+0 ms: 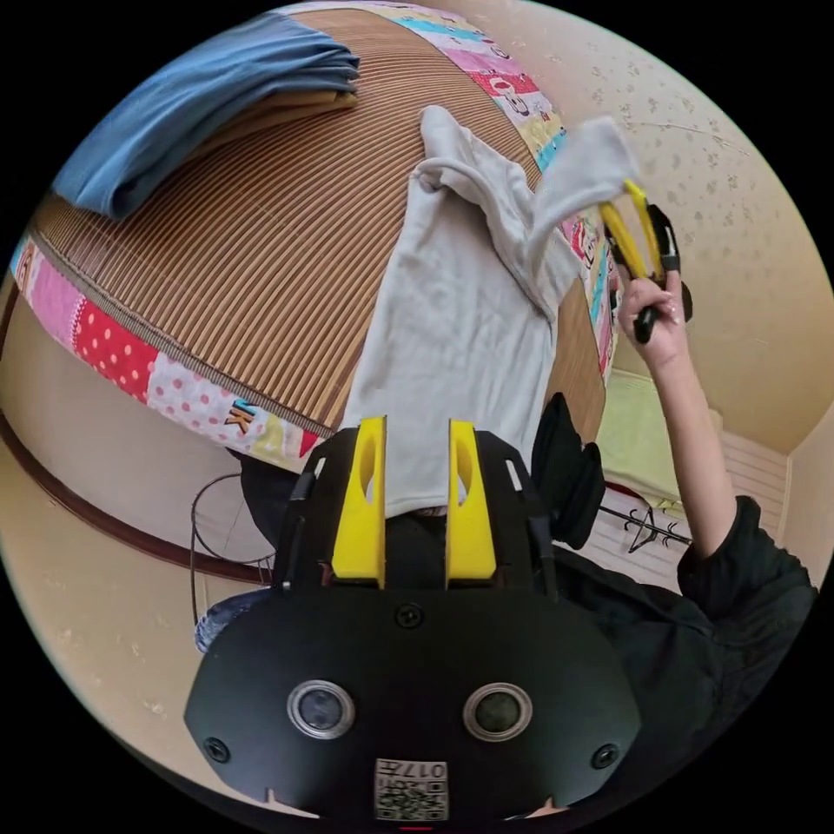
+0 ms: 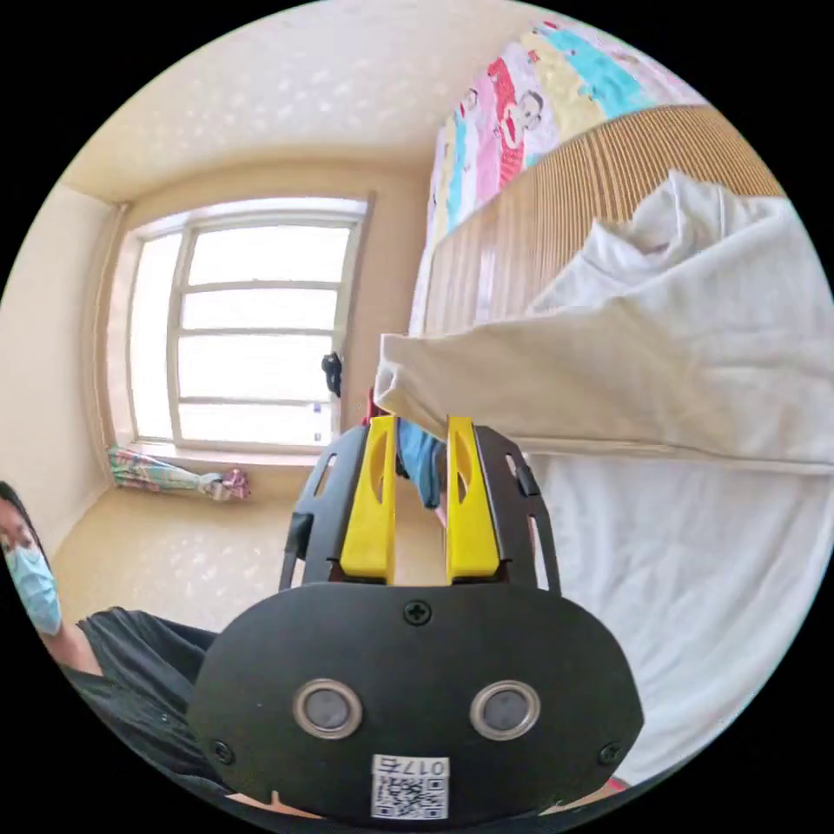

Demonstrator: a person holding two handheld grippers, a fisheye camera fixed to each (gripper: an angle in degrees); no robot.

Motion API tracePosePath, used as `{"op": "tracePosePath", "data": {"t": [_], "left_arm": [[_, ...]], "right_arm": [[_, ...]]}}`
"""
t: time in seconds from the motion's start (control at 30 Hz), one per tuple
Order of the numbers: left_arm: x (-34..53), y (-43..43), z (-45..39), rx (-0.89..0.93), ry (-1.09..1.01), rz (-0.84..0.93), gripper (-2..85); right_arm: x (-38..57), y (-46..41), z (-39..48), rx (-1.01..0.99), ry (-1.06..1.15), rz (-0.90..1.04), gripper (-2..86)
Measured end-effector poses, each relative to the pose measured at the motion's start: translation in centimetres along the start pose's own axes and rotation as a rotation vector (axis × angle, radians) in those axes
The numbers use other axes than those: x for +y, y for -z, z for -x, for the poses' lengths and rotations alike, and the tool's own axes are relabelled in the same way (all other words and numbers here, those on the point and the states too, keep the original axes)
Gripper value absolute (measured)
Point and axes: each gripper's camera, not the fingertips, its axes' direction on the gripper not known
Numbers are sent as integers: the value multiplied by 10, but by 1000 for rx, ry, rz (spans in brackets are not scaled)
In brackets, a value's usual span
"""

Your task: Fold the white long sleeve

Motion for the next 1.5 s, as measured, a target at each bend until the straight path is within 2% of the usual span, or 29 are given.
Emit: {"op": "tracePosePath", "data": {"t": [0.07, 0.17, 0.33, 0.43, 0.57, 0.63, 0.67, 0.7, 0.77, 0.8, 0.83, 0.87, 0.93, 0.97, 1.03, 1.1, 1.2, 1.27, 1.37, 1.43, 1.5], "left_arm": [[10, 12, 22, -12, 2, 8, 120], [20, 17, 47, -47, -28, 61, 132], [18, -9, 67, -111, -143, 285, 156], [11, -21, 78, -175, -168, 343, 150], [-6, -17, 86, -184, -150, 335, 82], [-11, -5, 82, -188, -161, 367, 61], [-12, 6, 78, -143, -193, 412, 42], [-11, 13, 76, -111, -212, 438, 41], [-3, 69, 73, 138, -289, 454, 39], [-2, 87, 76, 229, -287, 442, 39], [1, 124, 84, 421, -262, 409, 39], [5, 160, 93, 604, -236, 356, 39], [10, 217, 100, 837, -236, 228, 39], [10, 253, 100, 931, -252, 131, 39], [0, 295, 99, 1005, -253, 10, 39], [-30, 316, 92, 1023, -234, -47, 39], [-120, 315, 80, 946, -141, -96, 40], [-210, 295, 79, 857, -31, -139, 43], [-311, 270, 73, 734, 19, -221, 73], [-345, 268, 72, 663, 36, -287, 108], [-355, 275, 70, 550, 50, -346, 126]], "right_arm": [[33, -12, -12, 15, -5, 37, 94], [96, 13, -23, 183, 16, 60, 110], [202, 93, -52, 758, -52, 135, 136], [238, 118, -81, 862, -149, 211, 141], [268, 109, -125, 818, -293, 343, 132], [280, 110, -124, 841, -304, 295, 87], [283, 112, -122, 803, -300, 291, 71], [290, 120, -115, 669, -277, 257, 57], [309, 139, -102, 510, -256, 181, 43], [326, 156, -95, 354, -241, 123, 36], [344, 171, -89, 165, -241, 74, 31], [353, 177, -86, 66, -237, 44, 29], [382, 204, -65, -275, -175, -140, 23], [387, 210, -59, -344, -154, -194, 21], [384, 227, -43, -510, -76, -350, 19], [358, 229, -35, -514, -34, -391, 20], [291, 224, -42, -415, -56, -443, 25], [247, 218, -62, -378, -119, -498, 32], [190, 206, -97, -394, -254, -629, 62], [174, 203, -97, -326, -395, -781, 80], [166, 199, -87, -290, -434, -829, 87]]}}
